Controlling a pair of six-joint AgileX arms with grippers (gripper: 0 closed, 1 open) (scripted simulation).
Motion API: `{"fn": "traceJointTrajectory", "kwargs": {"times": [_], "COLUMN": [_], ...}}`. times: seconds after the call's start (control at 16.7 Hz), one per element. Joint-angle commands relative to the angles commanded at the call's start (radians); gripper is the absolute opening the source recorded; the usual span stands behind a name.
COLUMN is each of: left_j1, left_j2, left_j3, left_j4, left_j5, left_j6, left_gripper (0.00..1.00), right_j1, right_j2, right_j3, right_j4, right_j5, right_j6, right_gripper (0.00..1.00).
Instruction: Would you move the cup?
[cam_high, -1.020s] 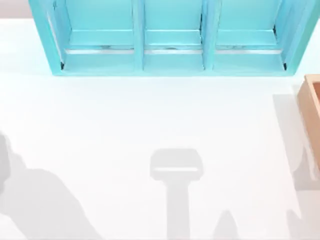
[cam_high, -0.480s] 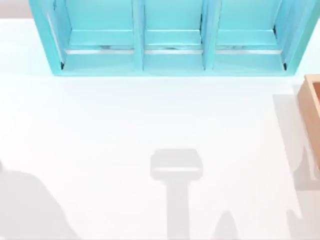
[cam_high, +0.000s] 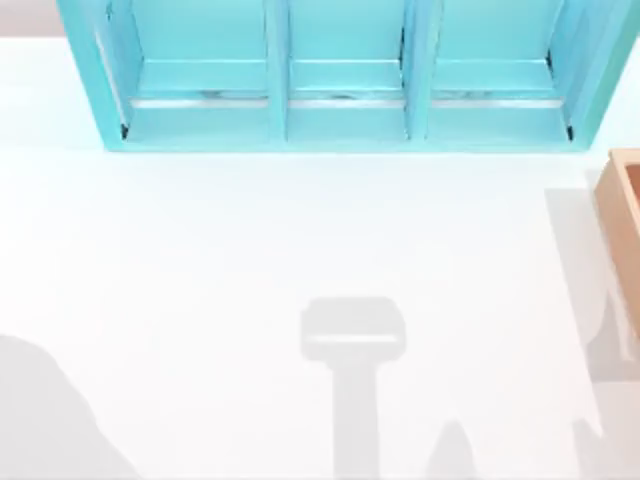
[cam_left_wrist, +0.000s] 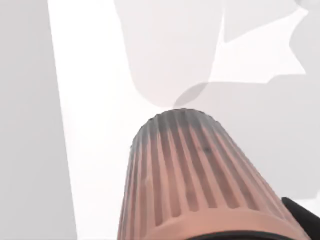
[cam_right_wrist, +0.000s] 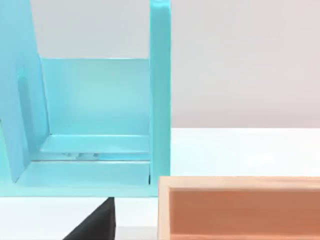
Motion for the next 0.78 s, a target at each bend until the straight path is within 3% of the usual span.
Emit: {"fn": "traceJointTrajectory", "kwargs": {"times": [0.18,0.48,0.78], "left_j1": [0.008,0.010,0.010], "left_j2": [0.028,0.032,0.032], "left_j3": [-0.076,-0.090,-0.090], "left_j4": [0.100,0.115,0.115], "left_j5": [0.000,0.001,0.001], "left_j6": [0.003,0.003,0.003], "left_gripper": [0.00,0.00,0.38], "right_j1": [0.000,0.000,0.000], "right_j2": [0.000,0.000,0.000], "right_j3": [0.000,0.000,0.000], "right_j4": [0.000,0.000,0.000], "right_j5": [0.000,0.000,0.000], "right_j6": [0.000,0.000,0.000], "right_gripper": [1.00,1.00,1.00]}}
